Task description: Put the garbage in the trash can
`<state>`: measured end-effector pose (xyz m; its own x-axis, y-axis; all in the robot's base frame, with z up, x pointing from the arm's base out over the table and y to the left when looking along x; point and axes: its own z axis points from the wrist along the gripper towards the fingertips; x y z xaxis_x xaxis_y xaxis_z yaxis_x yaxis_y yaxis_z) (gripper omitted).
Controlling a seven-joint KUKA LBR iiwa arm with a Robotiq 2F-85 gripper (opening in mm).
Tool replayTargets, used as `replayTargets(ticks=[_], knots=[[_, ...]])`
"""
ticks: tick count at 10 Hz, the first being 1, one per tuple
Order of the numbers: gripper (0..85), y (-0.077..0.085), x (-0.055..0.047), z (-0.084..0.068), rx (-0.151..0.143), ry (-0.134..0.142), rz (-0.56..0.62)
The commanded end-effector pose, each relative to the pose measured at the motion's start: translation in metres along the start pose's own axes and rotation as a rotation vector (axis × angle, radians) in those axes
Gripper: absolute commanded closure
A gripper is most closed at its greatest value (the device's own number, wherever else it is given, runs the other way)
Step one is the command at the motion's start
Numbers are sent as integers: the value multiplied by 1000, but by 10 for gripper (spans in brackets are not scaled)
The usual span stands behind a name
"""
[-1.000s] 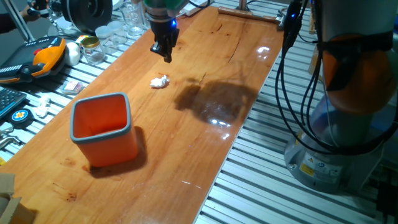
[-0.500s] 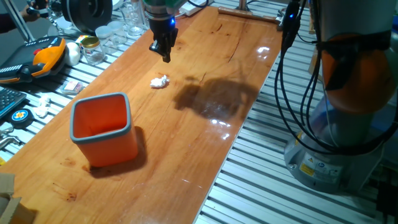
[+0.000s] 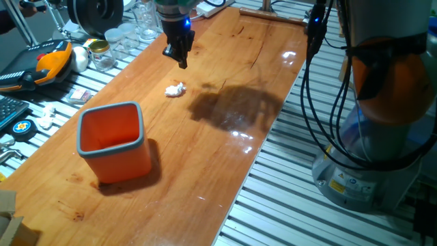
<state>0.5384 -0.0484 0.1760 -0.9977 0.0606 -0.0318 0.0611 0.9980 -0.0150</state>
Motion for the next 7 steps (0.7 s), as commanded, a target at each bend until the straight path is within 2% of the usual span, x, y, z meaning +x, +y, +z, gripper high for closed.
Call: replayTargets(ticks=[1, 2, 3, 4, 5, 7], knots=[[850, 0, 0, 0, 5, -8, -7], [850, 0, 0, 0, -13, -12, -9], [850, 0, 0, 0, -9, -14, -3], [850, 0, 0, 0, 14, -21, -9], [850, 0, 0, 0, 14, -26, -13], [850, -6, -14, 8, 18, -37, -29]])
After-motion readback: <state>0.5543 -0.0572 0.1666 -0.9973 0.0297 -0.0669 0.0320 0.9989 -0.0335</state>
